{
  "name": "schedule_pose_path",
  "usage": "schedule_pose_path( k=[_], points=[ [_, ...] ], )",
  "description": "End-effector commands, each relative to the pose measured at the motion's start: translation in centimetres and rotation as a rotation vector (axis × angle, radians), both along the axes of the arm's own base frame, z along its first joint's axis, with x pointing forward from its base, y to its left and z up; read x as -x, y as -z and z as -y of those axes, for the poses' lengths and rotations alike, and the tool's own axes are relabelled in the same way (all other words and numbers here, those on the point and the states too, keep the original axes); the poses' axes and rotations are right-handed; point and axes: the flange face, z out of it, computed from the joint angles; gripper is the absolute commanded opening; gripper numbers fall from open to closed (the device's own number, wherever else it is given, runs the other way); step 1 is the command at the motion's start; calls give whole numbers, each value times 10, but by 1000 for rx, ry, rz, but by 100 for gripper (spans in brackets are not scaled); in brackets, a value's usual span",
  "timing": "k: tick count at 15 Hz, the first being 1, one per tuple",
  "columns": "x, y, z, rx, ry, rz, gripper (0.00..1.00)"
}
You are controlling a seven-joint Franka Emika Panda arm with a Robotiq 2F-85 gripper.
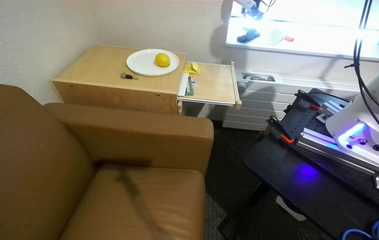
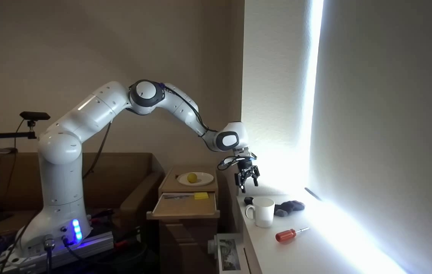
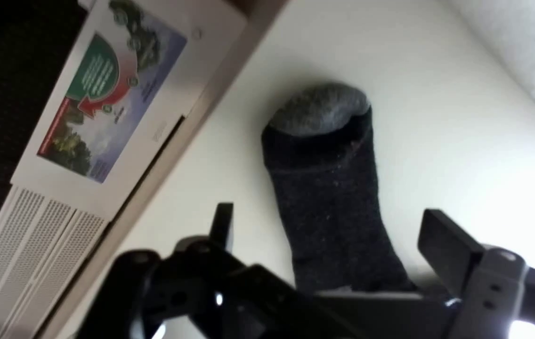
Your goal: Remove the sock from the windowsill and place it on the nightstand shelf
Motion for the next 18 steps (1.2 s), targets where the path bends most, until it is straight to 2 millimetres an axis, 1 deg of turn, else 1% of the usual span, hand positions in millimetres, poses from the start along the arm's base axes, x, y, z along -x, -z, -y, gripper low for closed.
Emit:
schedule_pose_path(
  k=[1, 2, 4, 5, 6, 9, 10, 11, 12, 13, 14, 16, 17, 18],
  points=[
    [-13, 33, 9, 22, 61, -14, 100],
    [-14, 38, 9, -8, 62, -22, 100],
    [-16, 30, 11, -58, 52, -31, 100],
    [-15, 31, 12, -89, 52, -40, 100],
    [-3, 16, 0, -51, 8, -54, 100],
    [-3, 14, 0, -54, 0, -59, 100],
    [0, 11, 4, -77, 14, -62, 100],
    [3, 9, 12, -107, 31, -68, 100],
    [8, 5, 24, -133, 50, -73, 100],
    [13, 4, 30, -152, 60, -93, 100],
    [19, 2, 37, -173, 34, -105, 100],
    [27, 3, 51, -169, 14, -113, 100],
    [27, 4, 59, -172, 27, -101, 100],
    [26, 8, 63, -161, 48, -102, 100]
  ],
)
